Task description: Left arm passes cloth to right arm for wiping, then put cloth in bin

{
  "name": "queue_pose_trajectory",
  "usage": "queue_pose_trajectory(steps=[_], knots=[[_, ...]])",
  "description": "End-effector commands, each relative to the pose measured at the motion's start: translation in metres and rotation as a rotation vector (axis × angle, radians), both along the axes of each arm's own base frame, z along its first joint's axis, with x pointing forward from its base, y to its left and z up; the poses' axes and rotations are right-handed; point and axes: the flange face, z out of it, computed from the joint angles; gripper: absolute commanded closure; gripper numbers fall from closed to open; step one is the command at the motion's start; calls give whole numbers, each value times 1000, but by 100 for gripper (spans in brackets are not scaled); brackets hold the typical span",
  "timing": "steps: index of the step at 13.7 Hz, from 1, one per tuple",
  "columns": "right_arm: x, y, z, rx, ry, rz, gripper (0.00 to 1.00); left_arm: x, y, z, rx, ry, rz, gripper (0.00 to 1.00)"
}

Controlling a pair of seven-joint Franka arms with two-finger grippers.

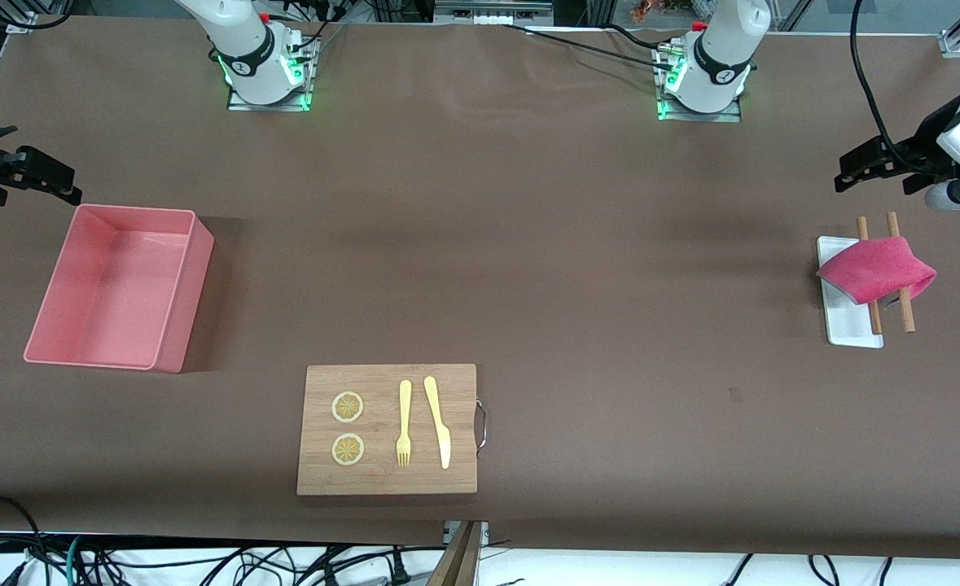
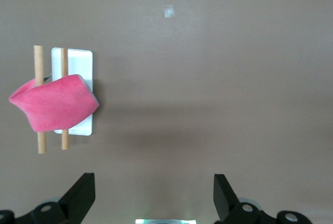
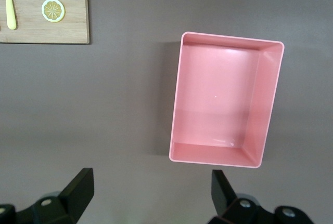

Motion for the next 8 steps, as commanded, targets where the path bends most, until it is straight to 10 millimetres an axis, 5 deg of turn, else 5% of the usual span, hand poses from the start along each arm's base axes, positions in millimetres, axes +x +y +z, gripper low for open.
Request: queue_pose_trajectory(steps=[1,2,8], knots=[[2,1,6,-2,-11,17,0,7,5,-2,30,19,-7,0],[2,1,6,-2,-11,17,0,13,9,-11,33,28,-2,0],[2,2,6,-2,-11,18,0,45,121,-92,68,113,-50,0]])
